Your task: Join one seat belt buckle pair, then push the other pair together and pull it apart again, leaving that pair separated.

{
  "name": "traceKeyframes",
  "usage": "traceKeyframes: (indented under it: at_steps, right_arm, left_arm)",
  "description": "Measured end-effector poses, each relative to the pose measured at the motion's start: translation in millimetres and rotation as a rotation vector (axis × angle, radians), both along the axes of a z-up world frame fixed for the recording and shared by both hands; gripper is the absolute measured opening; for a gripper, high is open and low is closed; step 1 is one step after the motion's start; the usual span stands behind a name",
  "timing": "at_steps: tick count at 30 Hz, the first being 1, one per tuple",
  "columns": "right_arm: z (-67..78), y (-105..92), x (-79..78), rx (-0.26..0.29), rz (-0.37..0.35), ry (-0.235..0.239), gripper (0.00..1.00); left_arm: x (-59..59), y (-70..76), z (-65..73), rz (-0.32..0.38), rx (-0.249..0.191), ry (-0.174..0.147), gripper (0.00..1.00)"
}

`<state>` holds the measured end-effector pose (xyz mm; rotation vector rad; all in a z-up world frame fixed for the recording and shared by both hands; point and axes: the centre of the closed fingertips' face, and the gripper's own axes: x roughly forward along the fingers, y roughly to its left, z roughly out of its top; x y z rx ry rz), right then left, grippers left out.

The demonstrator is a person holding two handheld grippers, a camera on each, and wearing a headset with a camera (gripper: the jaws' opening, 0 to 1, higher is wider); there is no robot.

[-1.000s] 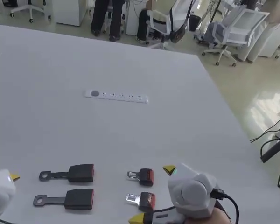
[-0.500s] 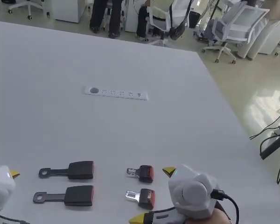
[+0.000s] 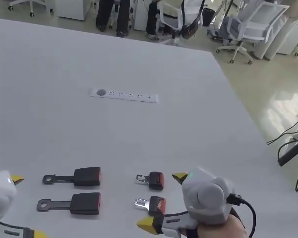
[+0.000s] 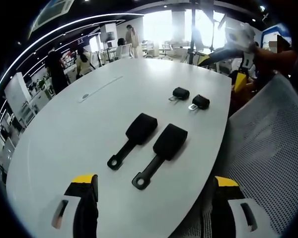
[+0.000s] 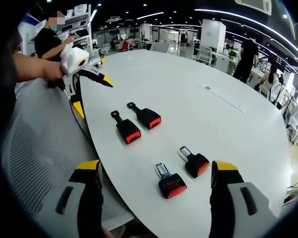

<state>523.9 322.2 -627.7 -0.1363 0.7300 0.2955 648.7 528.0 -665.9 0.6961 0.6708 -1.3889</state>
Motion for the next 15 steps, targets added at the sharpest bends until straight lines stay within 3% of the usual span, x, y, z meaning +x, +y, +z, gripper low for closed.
traceKeyframes:
  at_steps: [6,8,11,15]
  right_arm:
    - [0.0,-2.3,5.4,0.004,-0.001,-0.005,0.87]
    - [-1.3,-4.1,6.6,0.0,-0.008,-0.004,0.87]
    - [-4.0,0.6,6.3,0.036,-0.004,0.005,0.84]
    - [-7.1,4.1,8.2,0.02,0.021,0.007,0.83]
  left_arm:
    - [1.8,-3.6,7.1,0.008,-0.027,0.0,0.95]
    - [3.2,-7.0,10.9,-0.015,-0.051,-0.025,0.92]
    - [2.0,-8.8,14.6,-0.012,-0.074,-0.005,0.89]
    - [-1.5,-9.3,14.3,-0.018,-0.075,0.014,0.88]
